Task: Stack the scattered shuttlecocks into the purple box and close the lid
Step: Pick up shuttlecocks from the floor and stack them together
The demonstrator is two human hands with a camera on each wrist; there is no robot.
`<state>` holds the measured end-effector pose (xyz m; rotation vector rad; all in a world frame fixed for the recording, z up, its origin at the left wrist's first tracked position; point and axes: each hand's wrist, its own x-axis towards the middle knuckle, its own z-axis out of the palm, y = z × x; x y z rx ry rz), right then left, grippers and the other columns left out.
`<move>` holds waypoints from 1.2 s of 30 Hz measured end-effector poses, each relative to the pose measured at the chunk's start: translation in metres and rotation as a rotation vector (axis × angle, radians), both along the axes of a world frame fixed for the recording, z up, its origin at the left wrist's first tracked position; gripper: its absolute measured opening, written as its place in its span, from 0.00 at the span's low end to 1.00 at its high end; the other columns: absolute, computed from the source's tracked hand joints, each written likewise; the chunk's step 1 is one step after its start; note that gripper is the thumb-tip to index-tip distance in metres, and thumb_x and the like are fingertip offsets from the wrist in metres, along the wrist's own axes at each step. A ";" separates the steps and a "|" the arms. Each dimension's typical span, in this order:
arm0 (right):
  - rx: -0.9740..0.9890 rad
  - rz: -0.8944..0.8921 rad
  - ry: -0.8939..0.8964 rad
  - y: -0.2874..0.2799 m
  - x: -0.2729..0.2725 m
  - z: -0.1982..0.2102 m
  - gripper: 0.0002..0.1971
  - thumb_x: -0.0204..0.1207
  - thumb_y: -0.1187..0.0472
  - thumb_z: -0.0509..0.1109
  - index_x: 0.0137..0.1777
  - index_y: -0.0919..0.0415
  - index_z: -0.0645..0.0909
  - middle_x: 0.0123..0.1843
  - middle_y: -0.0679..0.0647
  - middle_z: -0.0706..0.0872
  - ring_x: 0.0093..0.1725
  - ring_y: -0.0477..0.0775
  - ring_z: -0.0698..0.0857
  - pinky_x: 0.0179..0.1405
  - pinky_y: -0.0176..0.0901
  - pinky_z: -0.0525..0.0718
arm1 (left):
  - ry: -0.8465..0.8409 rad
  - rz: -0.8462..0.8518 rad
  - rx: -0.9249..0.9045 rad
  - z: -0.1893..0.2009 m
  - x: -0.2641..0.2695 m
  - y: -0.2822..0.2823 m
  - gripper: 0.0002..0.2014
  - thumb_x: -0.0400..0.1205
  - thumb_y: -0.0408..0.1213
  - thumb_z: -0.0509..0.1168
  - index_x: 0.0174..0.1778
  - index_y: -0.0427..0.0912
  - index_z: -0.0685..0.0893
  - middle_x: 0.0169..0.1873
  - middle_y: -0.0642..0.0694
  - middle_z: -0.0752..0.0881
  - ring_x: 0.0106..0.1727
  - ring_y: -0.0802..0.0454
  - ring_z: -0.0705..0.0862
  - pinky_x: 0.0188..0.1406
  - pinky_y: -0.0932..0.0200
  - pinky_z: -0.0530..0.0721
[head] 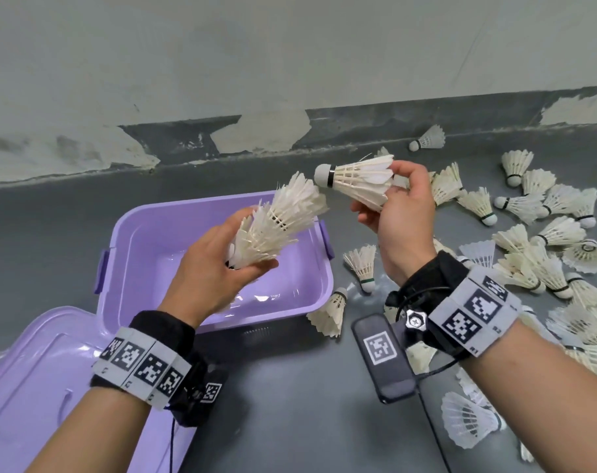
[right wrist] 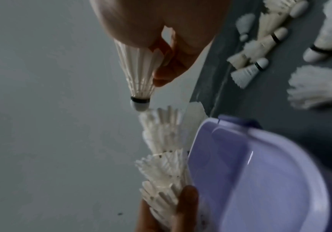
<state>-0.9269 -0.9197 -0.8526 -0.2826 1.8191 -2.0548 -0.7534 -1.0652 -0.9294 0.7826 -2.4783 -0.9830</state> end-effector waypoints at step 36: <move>0.835 0.563 0.213 -0.050 0.031 -0.059 0.19 0.83 0.48 0.55 0.67 0.57 0.72 0.58 0.55 0.81 0.67 0.58 0.75 0.62 0.46 0.72 | -0.665 -0.265 -0.019 -0.030 0.014 -0.056 0.40 0.68 0.71 0.63 0.75 0.66 0.58 0.52 0.46 0.75 0.48 0.45 0.78 0.50 0.52 0.77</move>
